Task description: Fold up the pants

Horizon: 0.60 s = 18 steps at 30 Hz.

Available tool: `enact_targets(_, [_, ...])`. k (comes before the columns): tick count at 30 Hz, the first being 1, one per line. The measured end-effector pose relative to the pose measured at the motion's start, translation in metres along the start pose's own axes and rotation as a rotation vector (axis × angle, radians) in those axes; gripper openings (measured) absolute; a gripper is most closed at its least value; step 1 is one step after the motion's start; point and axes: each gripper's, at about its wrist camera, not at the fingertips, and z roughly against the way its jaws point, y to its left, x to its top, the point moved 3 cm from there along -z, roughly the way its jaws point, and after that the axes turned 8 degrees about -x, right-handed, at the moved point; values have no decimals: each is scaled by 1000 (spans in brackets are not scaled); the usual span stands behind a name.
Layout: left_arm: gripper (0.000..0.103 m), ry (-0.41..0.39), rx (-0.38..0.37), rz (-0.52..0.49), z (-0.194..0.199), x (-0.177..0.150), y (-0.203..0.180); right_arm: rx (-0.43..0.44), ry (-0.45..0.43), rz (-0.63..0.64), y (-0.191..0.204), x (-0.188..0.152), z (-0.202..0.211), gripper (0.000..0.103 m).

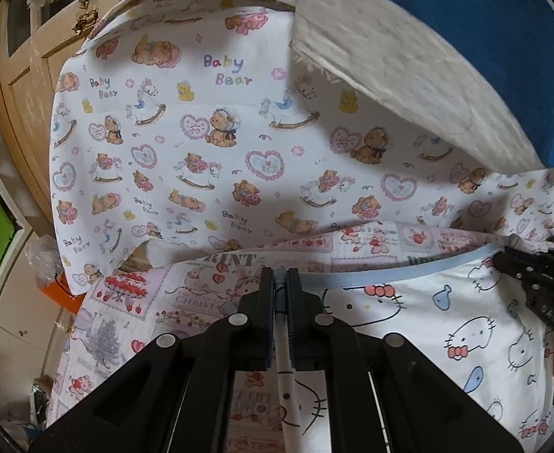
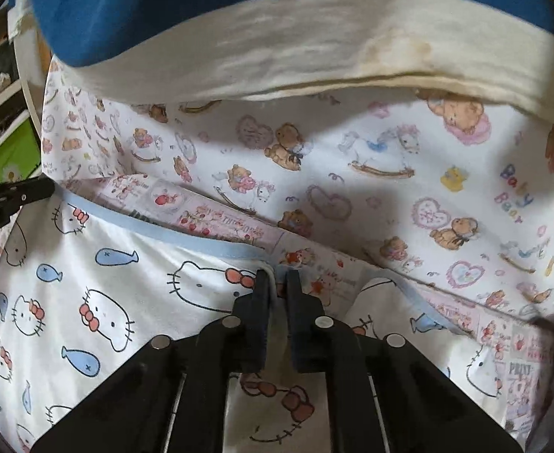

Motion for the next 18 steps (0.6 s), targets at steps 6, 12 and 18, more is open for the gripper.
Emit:
enact_targets(6, [10, -15, 100, 8, 5, 3, 10, -13, -100, -78, -18, 8, 20, 58])
enact_targets(12, [17, -76, 99, 13, 25, 8, 15, -8, -191, -235, -62, 24, 69, 58])
enact_targets(18, [54, -227, -51, -54, 74, 15, -29, -131, -286, -300, -123, 4, 127, 65])
